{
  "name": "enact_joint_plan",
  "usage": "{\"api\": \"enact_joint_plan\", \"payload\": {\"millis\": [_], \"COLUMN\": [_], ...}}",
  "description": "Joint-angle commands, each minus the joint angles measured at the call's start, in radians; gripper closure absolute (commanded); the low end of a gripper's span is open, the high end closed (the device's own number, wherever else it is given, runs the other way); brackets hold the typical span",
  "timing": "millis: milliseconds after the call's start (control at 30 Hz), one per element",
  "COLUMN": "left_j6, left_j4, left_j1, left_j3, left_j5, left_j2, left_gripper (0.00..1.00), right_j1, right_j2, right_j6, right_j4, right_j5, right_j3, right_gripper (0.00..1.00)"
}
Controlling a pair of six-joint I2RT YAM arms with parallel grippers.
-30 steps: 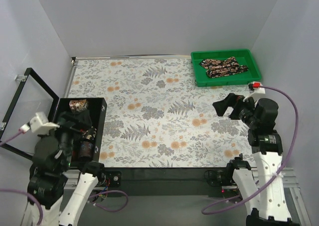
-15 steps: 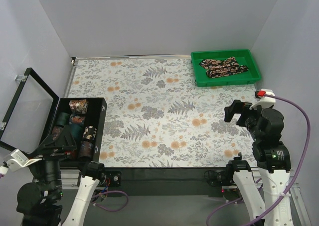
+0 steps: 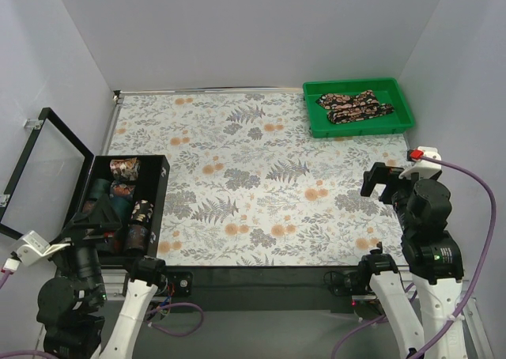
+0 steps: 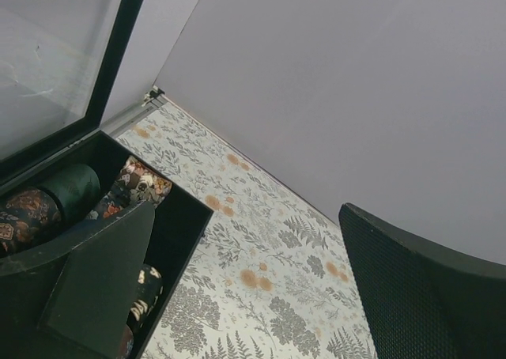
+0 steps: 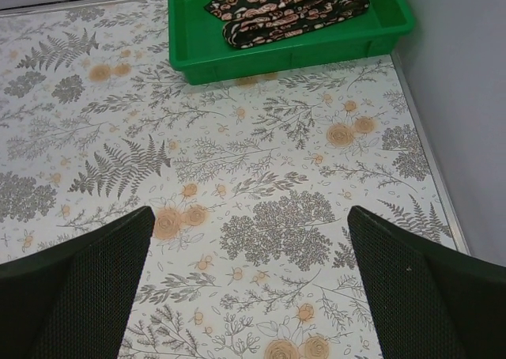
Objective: Roll the ties
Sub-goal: Place the rolled tie into the container
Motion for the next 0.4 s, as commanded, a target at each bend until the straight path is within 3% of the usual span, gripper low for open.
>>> {"api": "enact_joint_plan", "payload": {"millis": [0, 367], "left_j6": [-0.008, -0.002], "left_j4": [0.032, 0.132], "left_j1": [-0.003, -0.001], "left_j3": [-0.023, -0.101], "left_j5": [-0.031, -0.026], "left_j2": [-0.098, -0.069], "left_gripper": [0.02, 0.02], "right_j1": [0.016, 0.048], "right_j2": [-0.019, -0.088], "right_j6": [-0.019, -0.029], "right_j4": [0.054, 0.116], "right_j5": [0.048, 0.069], "right_j3": [-0.002, -0.048], "right_gripper": [0.01, 0.02]}}
